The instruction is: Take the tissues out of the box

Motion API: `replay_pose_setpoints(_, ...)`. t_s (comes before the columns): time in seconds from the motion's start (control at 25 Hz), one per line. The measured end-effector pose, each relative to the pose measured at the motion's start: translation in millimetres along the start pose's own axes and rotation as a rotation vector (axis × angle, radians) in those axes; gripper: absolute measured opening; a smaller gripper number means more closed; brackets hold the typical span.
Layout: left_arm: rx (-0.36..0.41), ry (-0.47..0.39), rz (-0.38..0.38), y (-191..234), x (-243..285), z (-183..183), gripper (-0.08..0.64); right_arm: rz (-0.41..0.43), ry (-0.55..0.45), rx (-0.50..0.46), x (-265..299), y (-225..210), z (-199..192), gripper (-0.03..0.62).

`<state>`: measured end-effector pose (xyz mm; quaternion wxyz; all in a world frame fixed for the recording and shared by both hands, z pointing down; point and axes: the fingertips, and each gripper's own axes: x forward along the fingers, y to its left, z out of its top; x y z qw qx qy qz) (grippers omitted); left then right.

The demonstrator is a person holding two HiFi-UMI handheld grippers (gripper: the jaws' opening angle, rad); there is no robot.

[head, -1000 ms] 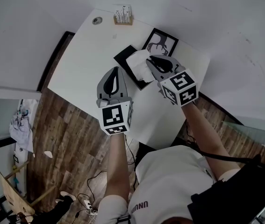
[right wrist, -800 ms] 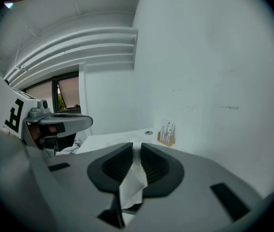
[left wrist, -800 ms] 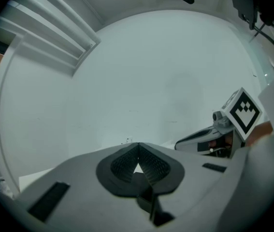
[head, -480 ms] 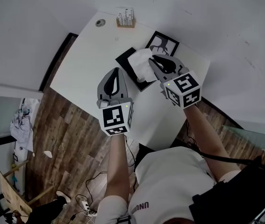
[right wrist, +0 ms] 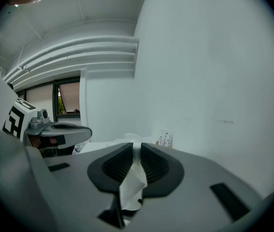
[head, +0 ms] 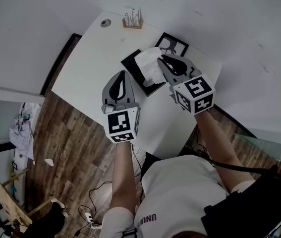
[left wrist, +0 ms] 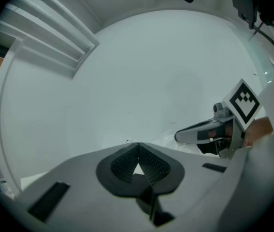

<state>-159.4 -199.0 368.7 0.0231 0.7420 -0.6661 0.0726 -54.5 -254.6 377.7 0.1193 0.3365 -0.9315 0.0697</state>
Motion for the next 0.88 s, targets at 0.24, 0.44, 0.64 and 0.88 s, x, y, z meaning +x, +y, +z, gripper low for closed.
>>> replay_pose_setpoints(0.24, 0.000, -0.008, 0.007, 2.3, 1.2, 4.0, 0.014, -0.004, -0.007, 0.001, -1.8, -1.7, 3.9, 0.066)
replay_pose_setpoints(0.44, 0.006, -0.005, 0.001, -0.9, 3.5, 4.4, 0.014, -0.014, -0.012, 0.008, -4.1, -5.8, 4.6, 0.066)
replay_pose_setpoints(0.64, 0.007, -0.004, 0.002, 0.0, 2.2, 4.1, 0.014, -0.016, -0.010, 0.009, -3.8, -5.6, 3.3, 0.066)
replay_pose_setpoints(0.88, 0.004, 0.020, 0.004, -0.3, 3.6, -2.5, 0.014, -0.006, -0.002, 0.035, -2.7, -6.1, 0.4, 0.066)
